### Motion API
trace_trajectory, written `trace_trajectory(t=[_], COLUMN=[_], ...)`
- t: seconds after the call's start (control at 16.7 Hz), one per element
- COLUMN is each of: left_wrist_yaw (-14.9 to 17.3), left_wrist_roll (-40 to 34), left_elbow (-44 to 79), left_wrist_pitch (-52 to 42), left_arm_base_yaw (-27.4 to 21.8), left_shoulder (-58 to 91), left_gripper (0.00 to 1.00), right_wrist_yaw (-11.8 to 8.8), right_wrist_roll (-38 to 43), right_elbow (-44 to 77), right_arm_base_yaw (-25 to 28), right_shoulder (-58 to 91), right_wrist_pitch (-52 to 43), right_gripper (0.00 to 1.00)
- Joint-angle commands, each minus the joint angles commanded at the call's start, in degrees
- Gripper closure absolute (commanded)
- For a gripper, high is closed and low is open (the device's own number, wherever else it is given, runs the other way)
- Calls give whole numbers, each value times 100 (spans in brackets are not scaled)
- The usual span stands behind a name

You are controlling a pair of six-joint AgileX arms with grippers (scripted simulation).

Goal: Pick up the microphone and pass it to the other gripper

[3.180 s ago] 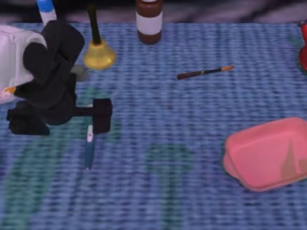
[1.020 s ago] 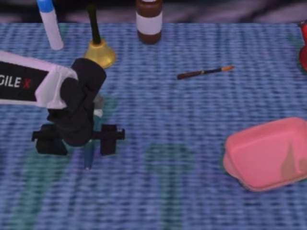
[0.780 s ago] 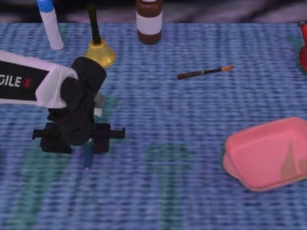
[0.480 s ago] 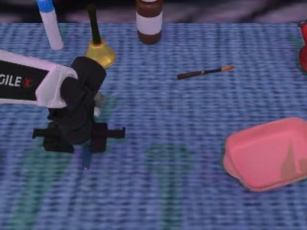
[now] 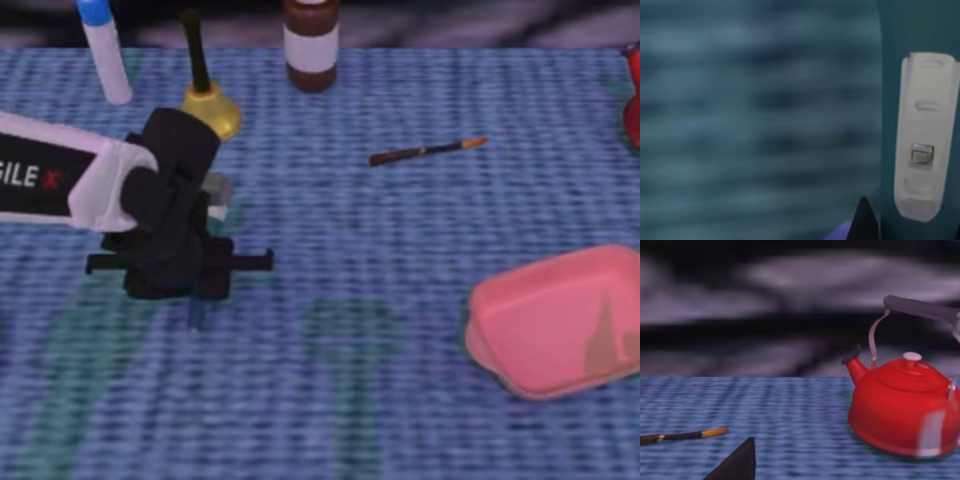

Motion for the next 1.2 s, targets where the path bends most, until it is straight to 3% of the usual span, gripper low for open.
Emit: trace_trajectory(t=[0.78, 0.96, 1.2], left_wrist_yaw=[2113, 2418, 2506], left_wrist_roll=[1531, 1779, 1858], left_elbow=[-1693, -1950, -2031], left_wrist_pitch=[6287, 7037, 7248], left_arm_base_yaw=[204, 252, 271], left_shoulder=[-1569, -1942, -2080], left_gripper=[100, 100, 100], right_wrist_yaw=[0, 0, 0], right_wrist_roll=[0, 0, 0], right_elbow=[0, 0, 0], right_arm_base_yaw=[0, 0, 0], right_shoulder=[0, 0, 0], right_wrist_pitch=[0, 0, 0], right_gripper=[0, 0, 0])
